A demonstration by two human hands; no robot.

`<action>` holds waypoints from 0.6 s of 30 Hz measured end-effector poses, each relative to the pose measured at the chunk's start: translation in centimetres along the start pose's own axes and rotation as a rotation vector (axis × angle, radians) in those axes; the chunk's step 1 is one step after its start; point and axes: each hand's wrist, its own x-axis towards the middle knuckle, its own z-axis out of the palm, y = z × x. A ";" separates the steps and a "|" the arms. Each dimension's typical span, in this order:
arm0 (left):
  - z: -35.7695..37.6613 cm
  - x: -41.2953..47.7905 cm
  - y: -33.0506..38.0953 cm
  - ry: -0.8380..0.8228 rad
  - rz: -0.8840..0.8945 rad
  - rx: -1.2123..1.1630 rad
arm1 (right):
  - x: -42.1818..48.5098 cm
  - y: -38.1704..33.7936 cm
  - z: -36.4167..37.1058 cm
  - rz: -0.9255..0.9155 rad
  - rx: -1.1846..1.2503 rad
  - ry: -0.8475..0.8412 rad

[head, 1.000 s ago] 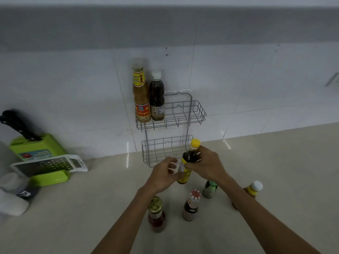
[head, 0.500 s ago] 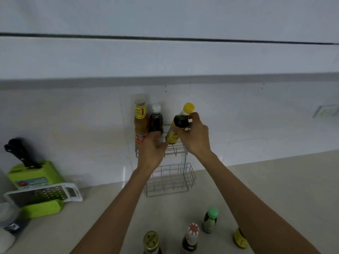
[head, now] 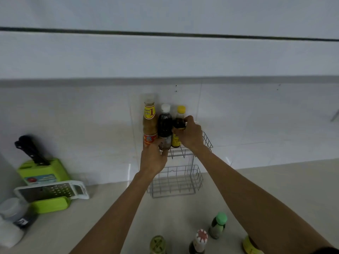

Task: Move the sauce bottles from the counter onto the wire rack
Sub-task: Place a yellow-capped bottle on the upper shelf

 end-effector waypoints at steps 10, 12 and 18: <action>-0.5 -0.5 0.6 -0.025 -0.007 -0.005 | 0.5 0.1 -0.1 0.041 -0.215 -0.168; -0.8 -0.8 0.9 -0.029 -0.005 -0.019 | 0.3 0.2 -0.1 0.047 -0.206 -0.168; -2.2 -2.9 1.7 -0.037 0.001 -0.065 | -1.0 0.1 -1.2 0.089 -0.126 -0.189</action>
